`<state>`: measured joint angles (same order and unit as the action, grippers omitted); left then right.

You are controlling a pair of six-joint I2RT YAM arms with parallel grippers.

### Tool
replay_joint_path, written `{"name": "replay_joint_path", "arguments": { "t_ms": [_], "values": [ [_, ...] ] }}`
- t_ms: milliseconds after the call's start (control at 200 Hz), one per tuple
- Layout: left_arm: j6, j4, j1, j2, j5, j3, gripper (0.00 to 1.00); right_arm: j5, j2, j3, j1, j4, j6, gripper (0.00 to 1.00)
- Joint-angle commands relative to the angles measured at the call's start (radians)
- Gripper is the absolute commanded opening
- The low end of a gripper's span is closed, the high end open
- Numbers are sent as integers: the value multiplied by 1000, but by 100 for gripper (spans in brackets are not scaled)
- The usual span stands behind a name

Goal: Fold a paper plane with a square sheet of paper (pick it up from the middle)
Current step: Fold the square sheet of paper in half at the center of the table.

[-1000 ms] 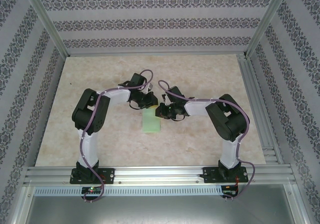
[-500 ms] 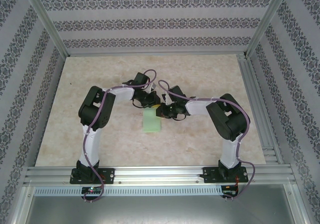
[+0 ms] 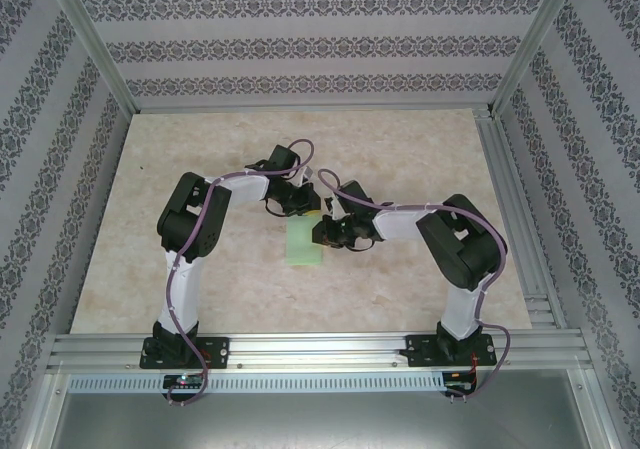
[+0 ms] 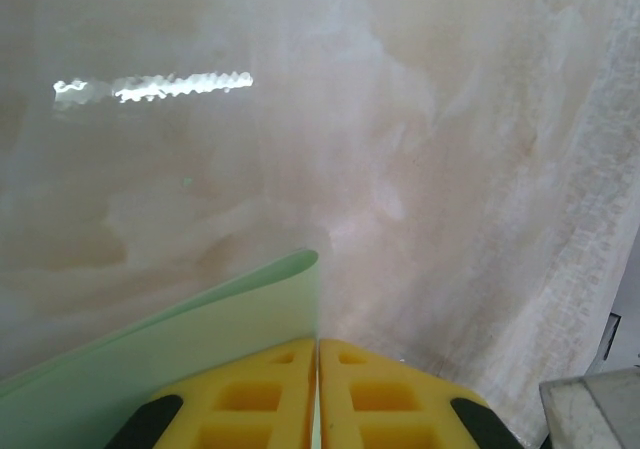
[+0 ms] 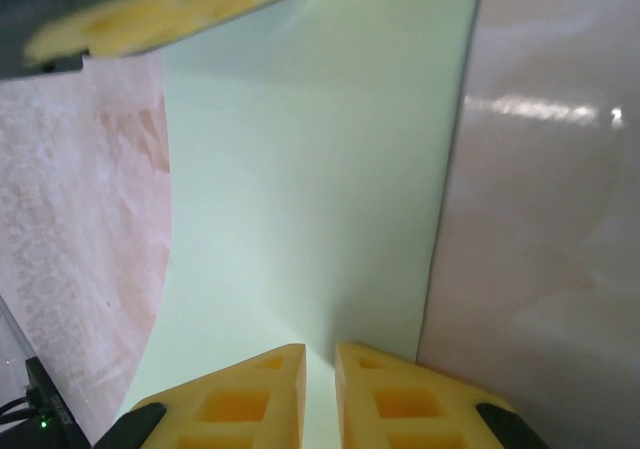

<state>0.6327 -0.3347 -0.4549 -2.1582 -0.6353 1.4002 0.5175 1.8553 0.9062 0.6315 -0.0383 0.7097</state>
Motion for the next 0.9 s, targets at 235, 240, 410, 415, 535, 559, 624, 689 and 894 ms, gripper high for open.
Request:
{"name": "replay_joint_path", "arguments": {
  "t_ms": [235, 240, 410, 415, 535, 559, 624, 689, 894],
  "values": [
    [-27, -43, -9, -61, 121, -10, 11, 48, -62, -127, 90, -22, 77, 16],
    [-28, -43, -9, -62, 121, -10, 11, 48, -63, -129, 91, -22, 78, 16],
    [-28, -43, -9, -65, 129, -10, 11, 47, -81, -175, 111, -14, 102, 16],
    [-28, -43, -9, -65, 129, -10, 11, 46, -82, -177, 112, -14, 103, 16],
    [-28, -43, -8, -65, 128, -12, 11, 41, -110, -198, 118, -20, 110, 16],
    [-30, -43, -8, -65, 129, -12, 11, 36, -118, -196, 119, -24, 109, 16],
    [-30, -44, -8, -63, 127, -12, 11, 24, -155, -177, 112, -33, 98, 16],
    [-28, -44, -9, -56, 120, -12, 11, -14, -203, -149, 97, -46, 90, 17],
    [-21, -34, -8, -18, 70, -6, 12, -91, -266, -102, 2, -11, 94, 18]
  ]
}}
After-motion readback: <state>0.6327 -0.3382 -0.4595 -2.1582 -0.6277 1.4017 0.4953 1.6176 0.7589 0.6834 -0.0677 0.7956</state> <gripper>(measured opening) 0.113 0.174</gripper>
